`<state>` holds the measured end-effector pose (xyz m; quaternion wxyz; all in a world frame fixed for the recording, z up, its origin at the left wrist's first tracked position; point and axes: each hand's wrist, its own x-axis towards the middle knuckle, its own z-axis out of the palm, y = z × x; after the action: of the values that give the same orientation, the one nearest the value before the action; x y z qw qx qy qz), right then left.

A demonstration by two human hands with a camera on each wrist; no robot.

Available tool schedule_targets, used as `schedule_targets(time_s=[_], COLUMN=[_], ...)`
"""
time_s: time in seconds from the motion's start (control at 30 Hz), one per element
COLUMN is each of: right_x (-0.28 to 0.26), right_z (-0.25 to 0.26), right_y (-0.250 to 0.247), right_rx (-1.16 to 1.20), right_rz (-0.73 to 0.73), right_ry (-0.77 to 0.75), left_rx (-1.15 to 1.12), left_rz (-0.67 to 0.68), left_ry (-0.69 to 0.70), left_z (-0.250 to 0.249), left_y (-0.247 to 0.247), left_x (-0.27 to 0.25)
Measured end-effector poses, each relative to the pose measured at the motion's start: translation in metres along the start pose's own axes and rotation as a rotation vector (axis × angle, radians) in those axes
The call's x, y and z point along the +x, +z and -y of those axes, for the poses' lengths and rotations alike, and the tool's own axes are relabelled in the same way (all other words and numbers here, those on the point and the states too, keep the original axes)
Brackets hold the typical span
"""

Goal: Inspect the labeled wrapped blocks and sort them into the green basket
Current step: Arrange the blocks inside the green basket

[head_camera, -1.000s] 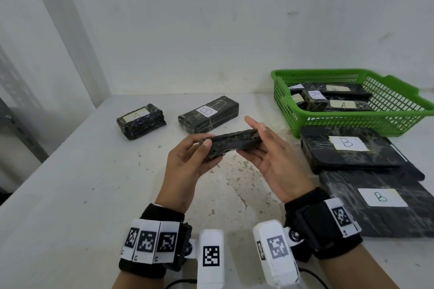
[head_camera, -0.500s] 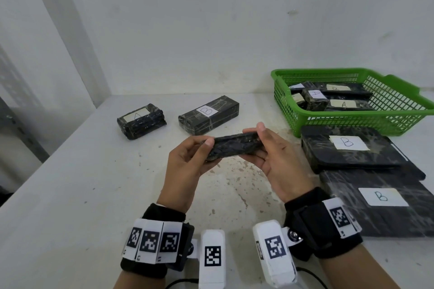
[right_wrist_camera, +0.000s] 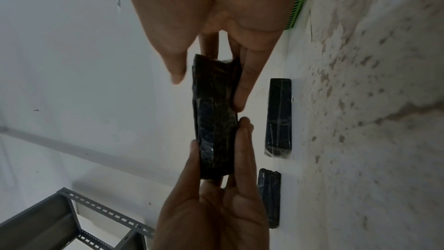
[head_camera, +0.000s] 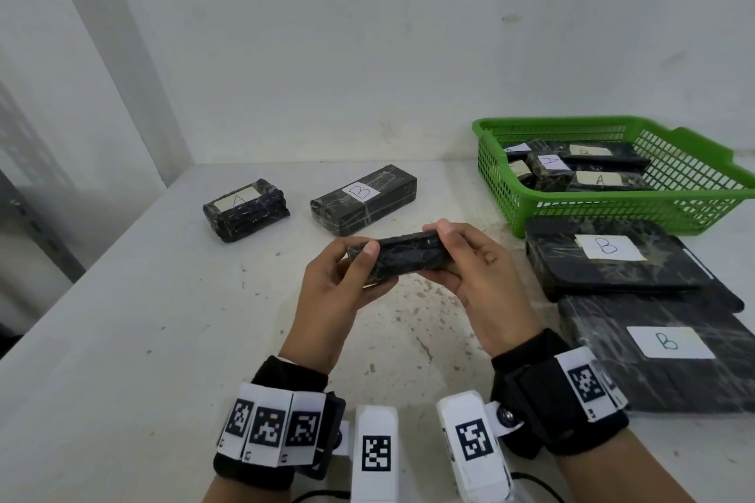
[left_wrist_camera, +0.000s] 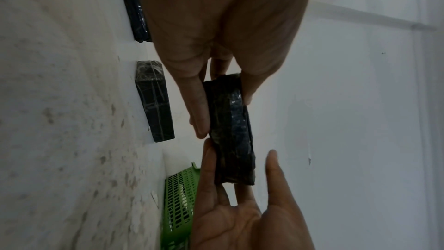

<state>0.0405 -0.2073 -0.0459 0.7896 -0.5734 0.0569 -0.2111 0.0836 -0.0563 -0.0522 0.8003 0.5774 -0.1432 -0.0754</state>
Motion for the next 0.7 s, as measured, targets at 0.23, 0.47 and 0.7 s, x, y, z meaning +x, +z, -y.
schedule_targets(time_s=[0.23,0.47,0.7], right_x=[0.001,0.0031,0.0001], right_z=[-0.0012,-0.0036,-0.0054], right_y=[-0.0044,-0.0052,-0.0039], right_rx=[-0.068,-0.036,-0.074], right_rz=[-0.015,0.017,-0.038], right_ry=[-0.049,0.018,-0.059], left_rx=[-0.049,-0.022,-0.058], left_rz=[0.042,0.014,0.052], left_ry=[-0.029,-0.018,-0.052], left_z=[-0.0027,0.0006,-0.0038], left_y=[0.0029,0.0016,0.0019], left_x=[-0.0031,-0.0023,-0.0036])
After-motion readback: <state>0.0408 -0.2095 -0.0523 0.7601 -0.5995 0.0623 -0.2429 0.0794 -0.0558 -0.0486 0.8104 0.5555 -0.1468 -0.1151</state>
